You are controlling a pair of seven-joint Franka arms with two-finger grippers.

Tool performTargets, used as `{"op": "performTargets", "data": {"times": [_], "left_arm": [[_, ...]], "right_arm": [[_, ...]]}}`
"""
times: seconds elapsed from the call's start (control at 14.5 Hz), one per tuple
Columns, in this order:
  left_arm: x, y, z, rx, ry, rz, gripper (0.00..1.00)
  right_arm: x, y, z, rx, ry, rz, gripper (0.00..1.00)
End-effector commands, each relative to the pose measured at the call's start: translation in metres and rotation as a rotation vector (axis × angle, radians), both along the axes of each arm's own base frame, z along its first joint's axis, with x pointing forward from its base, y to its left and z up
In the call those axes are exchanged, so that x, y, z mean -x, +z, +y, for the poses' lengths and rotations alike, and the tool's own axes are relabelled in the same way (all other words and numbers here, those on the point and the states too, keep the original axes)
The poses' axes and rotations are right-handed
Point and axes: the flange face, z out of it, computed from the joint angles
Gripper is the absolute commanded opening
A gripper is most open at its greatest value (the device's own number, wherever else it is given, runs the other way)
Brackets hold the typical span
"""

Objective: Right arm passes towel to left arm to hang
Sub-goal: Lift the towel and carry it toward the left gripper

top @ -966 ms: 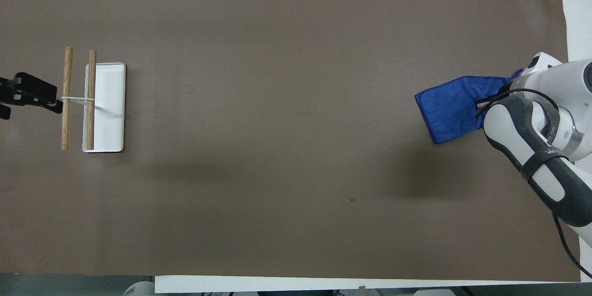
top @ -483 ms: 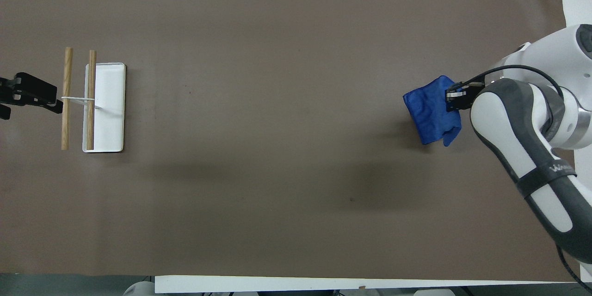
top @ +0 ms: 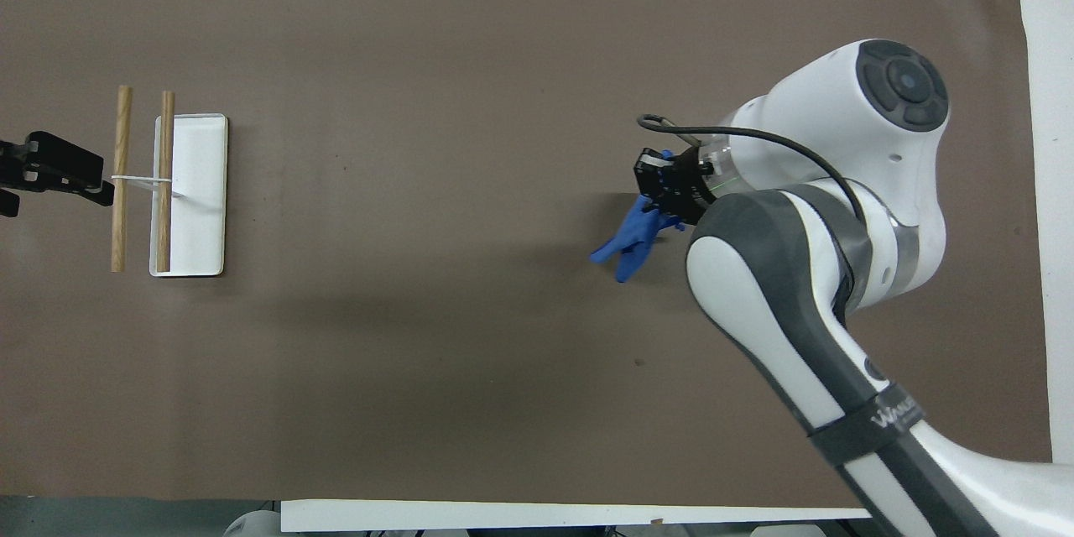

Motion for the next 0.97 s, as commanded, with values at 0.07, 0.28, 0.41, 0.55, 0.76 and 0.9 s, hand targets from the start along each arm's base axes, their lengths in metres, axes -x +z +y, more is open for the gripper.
{"op": "performTargets", "data": {"times": [0.07, 0.28, 0.41, 0.55, 0.76, 0.9], "left_arm": [[0.009, 0.002, 0.001, -0.002, 0.047, 0.003, 1.00], [0.021, -0.026, -0.002, 0.043, 0.408, -0.007, 1.00], [0.032, -0.048, -0.011, 0.106, 0.687, -0.005, 1.00], [0.030, -0.059, -0.023, 0.170, 0.959, 0.040, 1.00], [0.031, -0.065, -0.048, 0.177, 1.250, 0.068, 1.00], [0.026, -0.066, -0.053, 0.227, 1.465, 0.120, 1.00]], "right_arm": [[0.000, 0.020, 0.060, -0.213, -0.230, 0.043, 0.00], [0.013, 0.032, 0.121, -0.398, -0.413, 0.011, 0.00], [0.020, 0.045, 0.153, -0.496, -0.503, -0.022, 0.00], [0.026, 0.050, 0.169, -0.539, -0.530, -0.038, 0.00], [0.027, 0.049, 0.172, -0.540, -0.525, -0.035, 0.00], [0.027, 0.048, 0.172, -0.538, -0.522, -0.032, 0.00]]}}
